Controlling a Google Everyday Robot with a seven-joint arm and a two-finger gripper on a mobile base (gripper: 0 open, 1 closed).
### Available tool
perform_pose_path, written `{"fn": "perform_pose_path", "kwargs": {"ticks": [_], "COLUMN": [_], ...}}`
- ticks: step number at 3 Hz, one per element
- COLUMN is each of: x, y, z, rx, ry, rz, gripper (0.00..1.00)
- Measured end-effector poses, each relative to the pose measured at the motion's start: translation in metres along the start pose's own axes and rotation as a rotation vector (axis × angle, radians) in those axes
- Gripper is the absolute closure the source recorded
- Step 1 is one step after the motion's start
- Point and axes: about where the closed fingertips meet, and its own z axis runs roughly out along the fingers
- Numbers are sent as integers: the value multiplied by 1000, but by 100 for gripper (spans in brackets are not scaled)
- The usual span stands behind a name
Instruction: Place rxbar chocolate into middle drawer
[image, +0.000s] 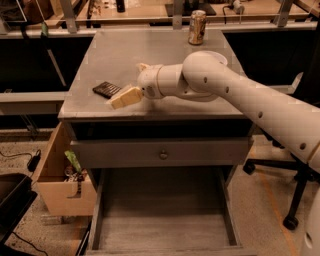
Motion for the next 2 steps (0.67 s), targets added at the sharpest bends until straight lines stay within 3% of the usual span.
{"fn": "perform_pose_path", "kwargs": {"ticks": [2], "x": [0], "y": [8], "z": [9], "rx": [49], "ry": [75], "rz": [-23], "gripper": [0]}}
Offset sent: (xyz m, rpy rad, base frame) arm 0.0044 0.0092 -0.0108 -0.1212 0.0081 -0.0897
